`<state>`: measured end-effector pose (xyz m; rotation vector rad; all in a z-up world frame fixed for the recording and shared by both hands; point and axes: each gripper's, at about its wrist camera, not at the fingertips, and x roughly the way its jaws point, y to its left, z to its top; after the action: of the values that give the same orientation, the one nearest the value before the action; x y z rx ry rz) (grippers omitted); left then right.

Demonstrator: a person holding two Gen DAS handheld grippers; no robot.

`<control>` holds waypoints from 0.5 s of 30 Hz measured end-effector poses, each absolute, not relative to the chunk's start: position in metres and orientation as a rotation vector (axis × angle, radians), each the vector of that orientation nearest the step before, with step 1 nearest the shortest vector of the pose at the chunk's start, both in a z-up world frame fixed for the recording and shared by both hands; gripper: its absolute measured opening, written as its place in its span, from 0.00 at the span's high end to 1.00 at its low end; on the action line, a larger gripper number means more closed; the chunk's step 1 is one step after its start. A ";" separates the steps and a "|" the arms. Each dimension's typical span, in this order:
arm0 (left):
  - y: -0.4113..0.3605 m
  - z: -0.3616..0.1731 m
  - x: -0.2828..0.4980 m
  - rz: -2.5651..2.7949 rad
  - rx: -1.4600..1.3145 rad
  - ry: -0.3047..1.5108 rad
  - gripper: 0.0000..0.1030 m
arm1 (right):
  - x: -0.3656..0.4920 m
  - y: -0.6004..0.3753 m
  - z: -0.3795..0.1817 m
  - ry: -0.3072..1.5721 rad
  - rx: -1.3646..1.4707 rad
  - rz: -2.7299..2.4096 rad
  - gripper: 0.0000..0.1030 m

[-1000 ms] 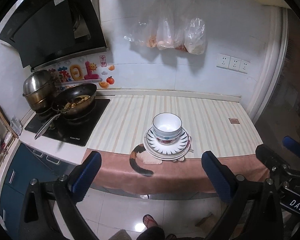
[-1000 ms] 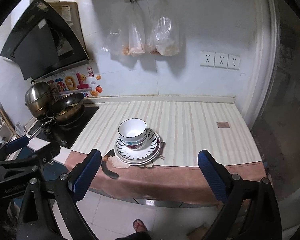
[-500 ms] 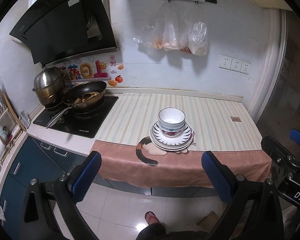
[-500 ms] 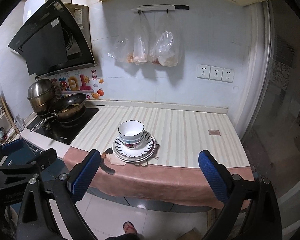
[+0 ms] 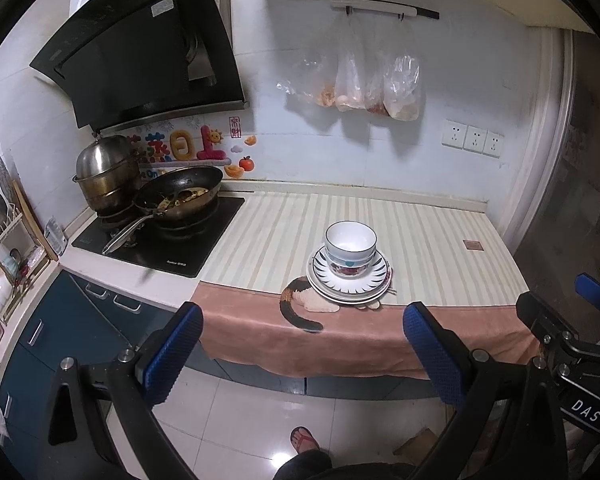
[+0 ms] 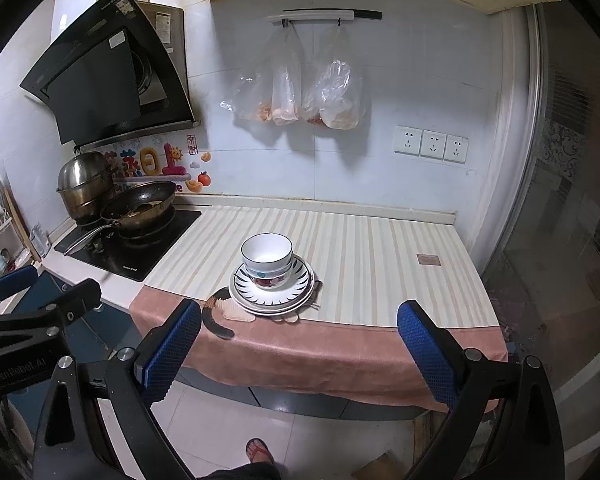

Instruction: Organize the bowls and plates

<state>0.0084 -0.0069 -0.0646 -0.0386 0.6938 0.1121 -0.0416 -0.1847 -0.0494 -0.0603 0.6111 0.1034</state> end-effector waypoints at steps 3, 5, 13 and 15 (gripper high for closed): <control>-0.006 -0.064 0.007 0.113 -0.039 0.692 0.00 | -0.043 -0.185 -0.050 0.609 -0.056 0.100 0.02; -0.007 -0.064 0.007 0.114 -0.040 0.692 0.00 | -0.044 -0.185 -0.051 0.609 -0.054 0.099 0.02; -0.003 -0.063 0.007 0.120 -0.045 0.687 0.00 | -0.041 -0.184 -0.050 0.606 -0.052 0.090 0.02; -0.002 -0.062 0.008 0.123 -0.048 0.688 0.00 | -0.041 -0.183 -0.050 0.604 -0.054 0.091 0.02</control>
<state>0.0082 -0.0018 -0.0624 -0.0483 0.6877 0.1232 -0.0407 -0.1832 -0.0501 -0.0544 0.6035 0.0906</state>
